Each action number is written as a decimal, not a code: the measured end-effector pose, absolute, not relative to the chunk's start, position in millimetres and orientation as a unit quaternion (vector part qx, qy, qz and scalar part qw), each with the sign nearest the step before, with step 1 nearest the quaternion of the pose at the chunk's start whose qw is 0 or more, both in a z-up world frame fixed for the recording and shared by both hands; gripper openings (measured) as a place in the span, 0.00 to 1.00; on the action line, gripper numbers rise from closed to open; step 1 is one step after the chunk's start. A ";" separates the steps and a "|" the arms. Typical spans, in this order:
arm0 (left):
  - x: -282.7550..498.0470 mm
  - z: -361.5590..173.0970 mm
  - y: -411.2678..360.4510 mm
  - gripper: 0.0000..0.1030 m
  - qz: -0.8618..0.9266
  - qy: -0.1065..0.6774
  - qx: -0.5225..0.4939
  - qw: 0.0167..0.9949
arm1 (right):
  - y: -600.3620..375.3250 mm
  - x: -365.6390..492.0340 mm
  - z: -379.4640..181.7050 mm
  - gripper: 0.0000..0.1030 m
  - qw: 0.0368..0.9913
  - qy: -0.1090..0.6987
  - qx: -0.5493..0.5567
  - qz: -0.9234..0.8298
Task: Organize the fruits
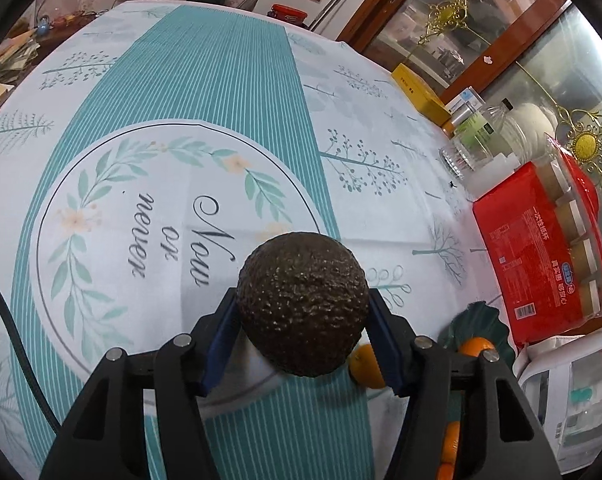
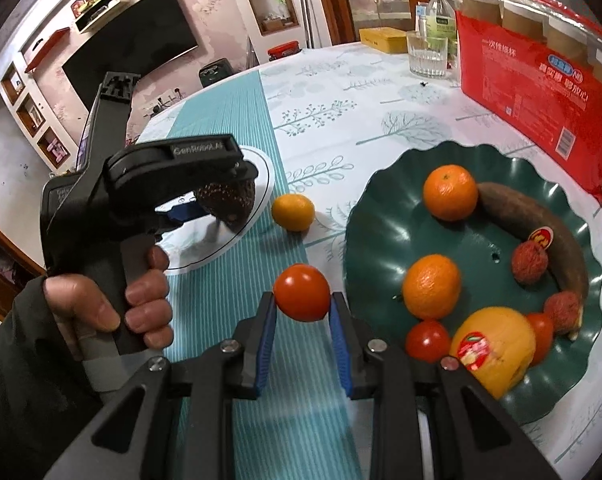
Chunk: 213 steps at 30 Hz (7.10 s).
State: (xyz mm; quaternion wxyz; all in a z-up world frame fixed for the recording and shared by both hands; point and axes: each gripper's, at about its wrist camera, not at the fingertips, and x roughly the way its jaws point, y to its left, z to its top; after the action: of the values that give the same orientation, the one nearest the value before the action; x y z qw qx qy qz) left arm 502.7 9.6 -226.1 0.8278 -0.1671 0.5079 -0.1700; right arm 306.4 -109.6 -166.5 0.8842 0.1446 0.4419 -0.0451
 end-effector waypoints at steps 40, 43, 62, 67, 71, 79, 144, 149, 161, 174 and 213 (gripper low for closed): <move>413.4 -190.2 -121.9 0.58 -0.249 0.529 -0.112 0.804 | -227.0 260.5 -156.6 0.26 0.897 0.418 0.125 -0.070; 414.8 -192.9 -122.8 0.58 -0.245 0.533 -0.106 0.803 | -227.0 261.7 -156.7 0.26 0.897 0.420 0.122 -0.067; 413.4 -179.1 -86.8 0.70 -0.215 0.534 -0.088 0.813 | -238.9 259.7 -155.6 0.47 0.891 0.421 0.145 -0.092; 414.0 -182.7 -68.7 0.70 -0.205 0.528 -0.098 0.818 | -243.3 258.3 -157.1 0.47 0.889 0.421 0.154 -0.093; 419.2 -185.5 -60.4 0.70 -0.183 0.519 -0.086 0.830 | -241.7 258.4 -157.3 0.47 0.889 0.422 0.154 -0.086; 437.6 -198.9 -55.8 0.65 -0.154 0.507 -0.063 0.846 | -234.5 260.9 -159.7 0.47 0.895 0.420 0.141 -0.061; 278.6 -110.2 -87.5 0.61 -0.226 0.477 -0.071 0.846 | -217.9 143.8 -103.5 0.72 0.912 0.400 0.086 -0.025; 236.7 -115.8 -50.7 0.63 -0.170 0.492 -0.077 0.850 | -207.6 116.4 -103.5 0.75 0.905 0.417 0.089 -0.009; 125.3 -75.1 -7.2 0.73 -0.110 0.495 -0.078 0.858 | -184.2 37.2 -82.0 0.84 0.878 0.463 0.113 0.038; 40.0 -34.5 -33.6 0.78 -0.094 0.426 -0.100 0.894 | -202.3 -4.2 -38.5 0.87 0.878 0.460 0.058 0.119; -30.2 0.0 -60.0 0.99 0.079 0.384 -0.039 0.919 | -218.2 -34.8 -2.6 1.00 0.904 0.405 0.038 0.128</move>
State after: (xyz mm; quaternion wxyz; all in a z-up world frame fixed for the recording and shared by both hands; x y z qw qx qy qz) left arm -30.2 -60.0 0.0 0.9190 -0.0393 0.3843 0.0789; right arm -34.8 -218.2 -2.6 0.9044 0.0378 0.4053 0.1283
